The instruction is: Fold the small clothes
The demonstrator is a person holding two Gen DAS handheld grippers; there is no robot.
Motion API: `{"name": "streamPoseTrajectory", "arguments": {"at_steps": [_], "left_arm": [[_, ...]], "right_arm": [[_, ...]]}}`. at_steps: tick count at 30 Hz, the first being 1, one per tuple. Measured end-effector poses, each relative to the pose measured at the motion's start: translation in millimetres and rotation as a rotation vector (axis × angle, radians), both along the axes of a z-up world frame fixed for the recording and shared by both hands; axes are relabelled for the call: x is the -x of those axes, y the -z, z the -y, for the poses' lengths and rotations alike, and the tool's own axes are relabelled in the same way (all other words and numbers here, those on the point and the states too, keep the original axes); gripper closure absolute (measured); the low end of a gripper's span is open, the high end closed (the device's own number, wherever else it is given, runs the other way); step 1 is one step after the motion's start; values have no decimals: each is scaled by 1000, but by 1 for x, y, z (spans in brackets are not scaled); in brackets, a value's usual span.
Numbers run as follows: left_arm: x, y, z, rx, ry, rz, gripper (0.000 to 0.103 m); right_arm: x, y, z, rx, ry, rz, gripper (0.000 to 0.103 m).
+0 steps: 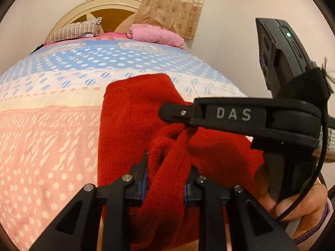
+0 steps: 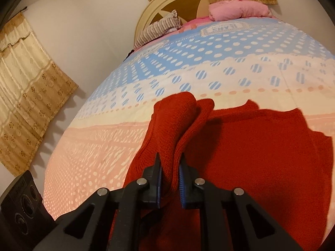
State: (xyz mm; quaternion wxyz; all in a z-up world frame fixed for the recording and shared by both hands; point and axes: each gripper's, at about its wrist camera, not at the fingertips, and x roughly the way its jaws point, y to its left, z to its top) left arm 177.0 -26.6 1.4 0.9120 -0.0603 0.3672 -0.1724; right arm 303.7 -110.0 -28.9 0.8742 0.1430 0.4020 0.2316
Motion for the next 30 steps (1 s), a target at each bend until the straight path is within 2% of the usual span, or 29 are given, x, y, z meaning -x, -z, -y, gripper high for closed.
{"name": "streamPoseTrajectory", "arguments": {"at_steps": [7,14,21,30], "left_arm": [[-3,2,17,-34,17,-24,77],[-10,1,28,-34,35,-43,77],[-6,3,48,-70,58,-36,77],[-7,5,70,-62,100,-51,77]], "right_arm": [[6,3,23,11,48,-9,90],[8,5,40,11,81,-11,90],[10,9,61,10,109,-21,90],[12,13,87,19,152,-28,90]]}}
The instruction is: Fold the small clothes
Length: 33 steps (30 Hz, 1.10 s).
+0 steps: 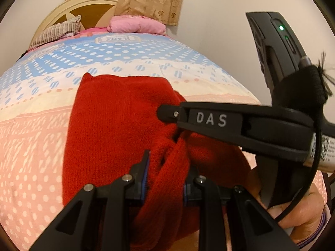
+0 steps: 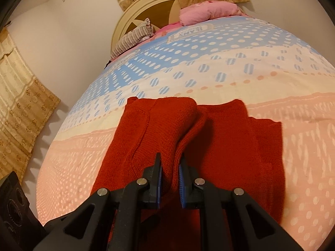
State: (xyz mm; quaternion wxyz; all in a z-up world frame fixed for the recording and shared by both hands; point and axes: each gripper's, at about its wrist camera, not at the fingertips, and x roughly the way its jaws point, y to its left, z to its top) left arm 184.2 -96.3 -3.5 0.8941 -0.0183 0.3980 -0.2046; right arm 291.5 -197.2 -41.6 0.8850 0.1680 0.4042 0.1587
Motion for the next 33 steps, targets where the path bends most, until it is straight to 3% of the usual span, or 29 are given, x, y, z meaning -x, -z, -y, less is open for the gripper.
{"name": "streamPoseTrajectory", "arguments": {"at_steps": [33], "left_arm": [[0,6,58,-6,60,-23,77]], "right_arm": [[3,3,58,103,38,6,90]]}}
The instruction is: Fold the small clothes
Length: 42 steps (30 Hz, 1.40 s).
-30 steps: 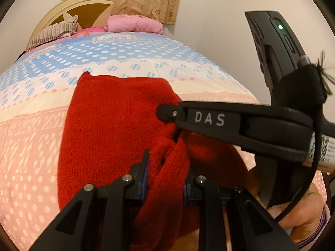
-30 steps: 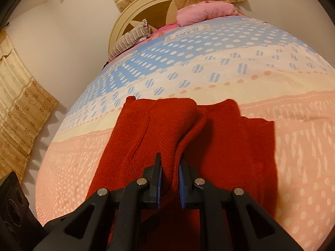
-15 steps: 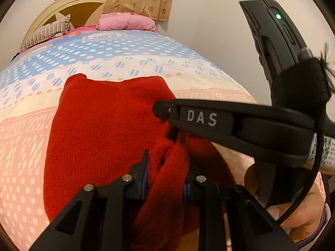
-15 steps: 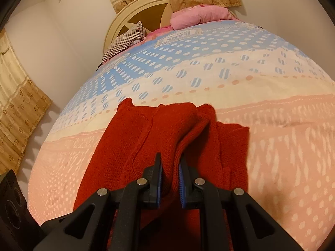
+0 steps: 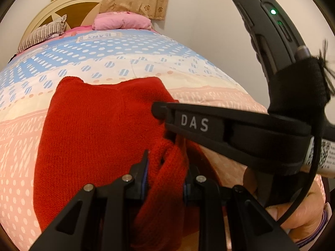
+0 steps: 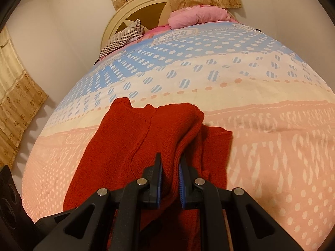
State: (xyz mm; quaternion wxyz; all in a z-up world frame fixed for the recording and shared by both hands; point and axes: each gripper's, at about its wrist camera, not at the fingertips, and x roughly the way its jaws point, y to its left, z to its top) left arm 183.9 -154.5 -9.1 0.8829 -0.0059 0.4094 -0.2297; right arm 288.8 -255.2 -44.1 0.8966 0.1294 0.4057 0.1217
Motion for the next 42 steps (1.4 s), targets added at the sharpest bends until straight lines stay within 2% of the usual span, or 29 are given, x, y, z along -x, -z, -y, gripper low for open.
{"name": "streamPoseTrajectory", "arguments": {"at_steps": [15,19,23,25,28,30,33,35,38,40,41,42], "left_arm": [[0,2,23,-18,5,-1,77],[0,4,28,-37,15,11,77],[6,7,27,-50,42,34,77],[10,4,21,-44,71,41,76],[19,-7,-1,28,112,16,73],[27,-14,-12,51,125,30,73],[40,-22,-25,37,137,64,72],[43,-24,-30,28,131,66,72],[44,-25,-38,38,124,41,65],[48,-28,-47,76,147,25,55],[50,-30,-53,98,159,27,45],[48,-30,-54,105,159,34,40]], "right_arm": [[1,11,22,-9,34,-23,90],[-4,18,25,11,41,-29,90],[-7,27,32,-18,60,-38,90],[-7,30,33,-25,63,-38,90],[-4,28,33,-15,62,-35,90],[-3,27,34,4,60,-33,90],[-3,24,35,43,68,-34,90],[-6,25,38,31,86,-45,90],[-7,25,40,-7,102,-48,90],[2,20,43,-47,99,-29,88],[9,15,46,-69,108,-17,82],[18,10,49,-82,129,-7,76]]}}
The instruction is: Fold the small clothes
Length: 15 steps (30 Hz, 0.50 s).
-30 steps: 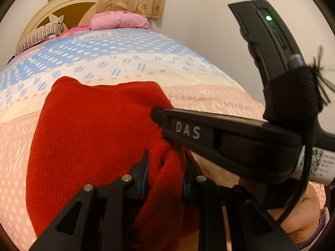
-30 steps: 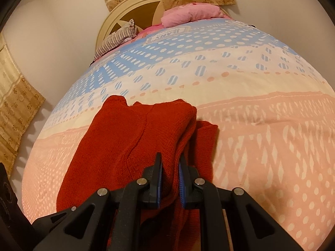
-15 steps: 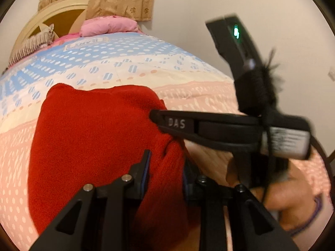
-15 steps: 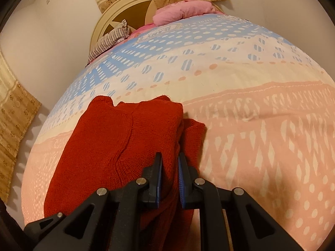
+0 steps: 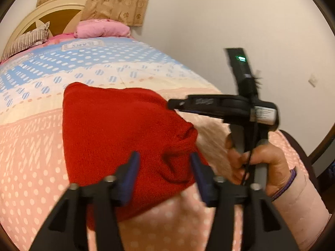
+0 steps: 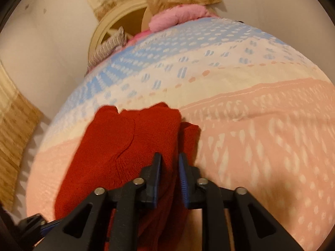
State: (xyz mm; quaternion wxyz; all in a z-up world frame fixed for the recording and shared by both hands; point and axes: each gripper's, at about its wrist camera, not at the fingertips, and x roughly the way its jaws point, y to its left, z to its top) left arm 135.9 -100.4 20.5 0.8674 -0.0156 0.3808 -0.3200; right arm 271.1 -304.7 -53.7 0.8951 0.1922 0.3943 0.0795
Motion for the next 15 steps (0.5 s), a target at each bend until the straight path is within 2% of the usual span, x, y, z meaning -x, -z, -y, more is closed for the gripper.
{"name": "streamPoseTrajectory", "arguments": {"at_steps": [3,6,10,12,15], "left_arm": [[5,0,-8,7,11,14,39],[9,2,-18,-13,2,29,39],[15,7,-36,-21,-2,26,39],[19,14,-44,-51,-20,29,39],[20,27,-52,-85,-53,-2,39]], "right_arm": [[28,-18,9,-55,36,62,69],[61,-29,3,-88,10,87,69],[100,-35,-13,-62,-6,93,68],[118,-39,-23,-41,-11,115,60],[130,-49,-47,55,-64,167,58]]}}
